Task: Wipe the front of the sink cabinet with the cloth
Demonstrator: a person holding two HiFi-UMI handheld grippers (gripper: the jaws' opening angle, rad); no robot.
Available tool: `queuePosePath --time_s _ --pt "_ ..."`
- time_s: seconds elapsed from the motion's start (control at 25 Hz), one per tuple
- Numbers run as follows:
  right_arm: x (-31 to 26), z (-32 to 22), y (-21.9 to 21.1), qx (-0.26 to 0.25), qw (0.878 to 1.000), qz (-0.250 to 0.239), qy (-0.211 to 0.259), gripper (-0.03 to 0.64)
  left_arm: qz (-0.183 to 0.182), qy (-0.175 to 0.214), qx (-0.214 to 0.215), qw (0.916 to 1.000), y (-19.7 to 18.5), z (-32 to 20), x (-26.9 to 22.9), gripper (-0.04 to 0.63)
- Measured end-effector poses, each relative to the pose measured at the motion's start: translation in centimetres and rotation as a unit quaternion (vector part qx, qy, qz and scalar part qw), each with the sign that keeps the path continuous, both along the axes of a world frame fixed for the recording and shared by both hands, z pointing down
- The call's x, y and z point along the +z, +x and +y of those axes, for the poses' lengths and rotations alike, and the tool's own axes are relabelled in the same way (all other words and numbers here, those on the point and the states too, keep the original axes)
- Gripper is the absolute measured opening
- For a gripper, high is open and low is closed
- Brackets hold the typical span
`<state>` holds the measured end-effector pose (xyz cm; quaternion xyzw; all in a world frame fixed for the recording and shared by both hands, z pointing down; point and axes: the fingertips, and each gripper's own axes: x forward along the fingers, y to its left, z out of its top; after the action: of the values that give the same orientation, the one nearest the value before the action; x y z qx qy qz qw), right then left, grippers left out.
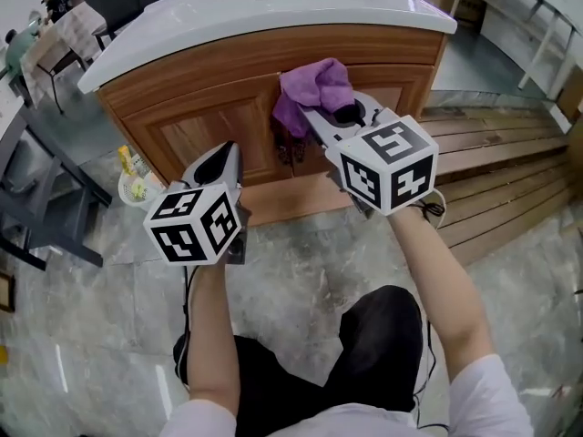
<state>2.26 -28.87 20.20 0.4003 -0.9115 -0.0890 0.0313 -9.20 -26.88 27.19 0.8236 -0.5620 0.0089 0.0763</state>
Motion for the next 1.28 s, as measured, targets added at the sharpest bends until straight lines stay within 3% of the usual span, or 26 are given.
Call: queuePosePath --time_s 0.52,0.88,1.08,1.28 --pt "0.8 -2.4 12.2 0.123 0.992 -0.003 -0.014 0.072 0.003 0.003 0.063 0.9980 6.2 -1.4 0.7 0.006" --pt "1.3 -3.2 18.3 0.188 0.982 0.004 -0.026 0.072 0.011 -0.001 0.077 0.9970 7.6 -1.9 1.0 0.006" --pt "1.0 -2.8 18.2 0.182 0.983 0.006 -0.026 0.072 0.014 0.000 0.071 0.9974 7.0 -1.9 1.0 0.006" --pt "-0.1 -0.7 12.7 0.114 0.993 -0.002 -0.015 0.072 0.008 -0.002 0.053 0.9986 5.2 -1.8 1.0 0.006"
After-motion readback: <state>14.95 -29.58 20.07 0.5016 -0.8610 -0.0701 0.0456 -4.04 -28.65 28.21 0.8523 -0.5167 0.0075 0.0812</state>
